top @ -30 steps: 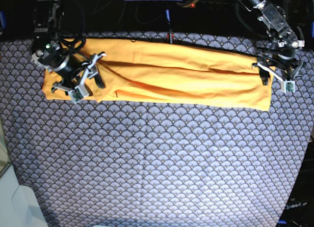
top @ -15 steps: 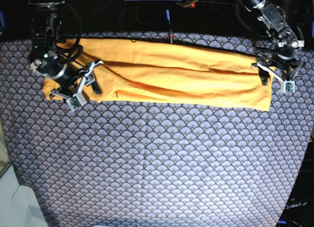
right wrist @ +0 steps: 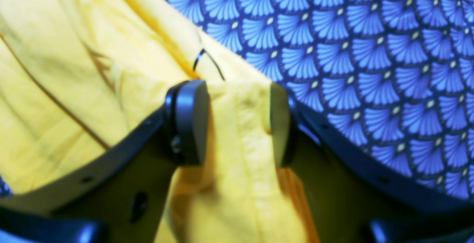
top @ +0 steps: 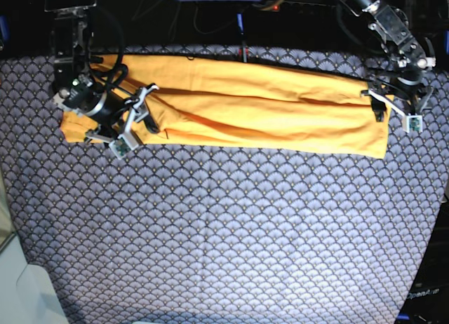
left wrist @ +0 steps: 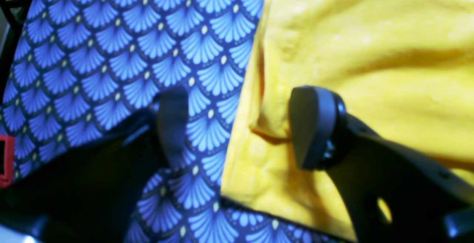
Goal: Fold the T-shirt properly
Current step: 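Press and tuck the loose sleeve fabric into the strip with the right gripper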
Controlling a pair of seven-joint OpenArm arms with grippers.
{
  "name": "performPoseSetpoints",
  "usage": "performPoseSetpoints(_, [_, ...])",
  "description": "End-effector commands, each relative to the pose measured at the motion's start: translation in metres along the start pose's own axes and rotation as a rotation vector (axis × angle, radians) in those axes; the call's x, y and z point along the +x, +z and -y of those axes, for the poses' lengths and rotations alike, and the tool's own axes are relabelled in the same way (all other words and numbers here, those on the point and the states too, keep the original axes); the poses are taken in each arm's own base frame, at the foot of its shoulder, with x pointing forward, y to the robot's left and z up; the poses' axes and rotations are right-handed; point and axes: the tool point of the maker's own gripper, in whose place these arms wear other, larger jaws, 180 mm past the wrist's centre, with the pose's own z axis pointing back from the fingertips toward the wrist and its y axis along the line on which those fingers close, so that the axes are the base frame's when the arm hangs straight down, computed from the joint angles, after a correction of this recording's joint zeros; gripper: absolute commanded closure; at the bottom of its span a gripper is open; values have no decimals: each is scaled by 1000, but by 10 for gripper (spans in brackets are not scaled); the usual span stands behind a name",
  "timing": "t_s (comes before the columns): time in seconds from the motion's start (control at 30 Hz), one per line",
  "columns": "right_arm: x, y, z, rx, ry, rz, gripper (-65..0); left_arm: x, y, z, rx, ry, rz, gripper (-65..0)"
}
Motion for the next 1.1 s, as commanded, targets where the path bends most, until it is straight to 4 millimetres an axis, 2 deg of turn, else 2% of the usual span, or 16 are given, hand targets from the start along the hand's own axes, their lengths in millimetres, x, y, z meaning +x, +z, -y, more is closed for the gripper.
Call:
performPoseSetpoints(0.0, [13,3,6,-11,10,44,-260,16,1,-6,14,-2,54,-421])
performPoseSetpoints(0.07, [13,3,6,-11,10,44,-193,16,1,-6,14,-2,54,-421])
performPoseSetpoints(0.17, [13,3,8,-16,8,44,-25,17,1,-6,13,-3,54,-421])
performPoseSetpoints(0.2, [12,3,7,-14,7,41,0,17,1,-6,13,-3,54,-421])
performPoseSetpoints(0.4, [4,5,0,-3,-4,33,0,17,1,-5,11,-4,54,-421])
performPoseSetpoints(0.63, [19,21,-13,-5,39,78,0,17,0,-5,10,-5,55,-421])
performPoseSetpoints(0.83, [21,33,-24,-4,56,93,0,17,0,-4,9,-3,54,-421])
performPoseSetpoints(0.93, [23,31,-24,-4,45,98,0,17,0,-4,9,-3,54,-421])
performPoseSetpoints(1.07, [27,29,-12,-31,38,99,0,16,0,0,4,5,55,-421])
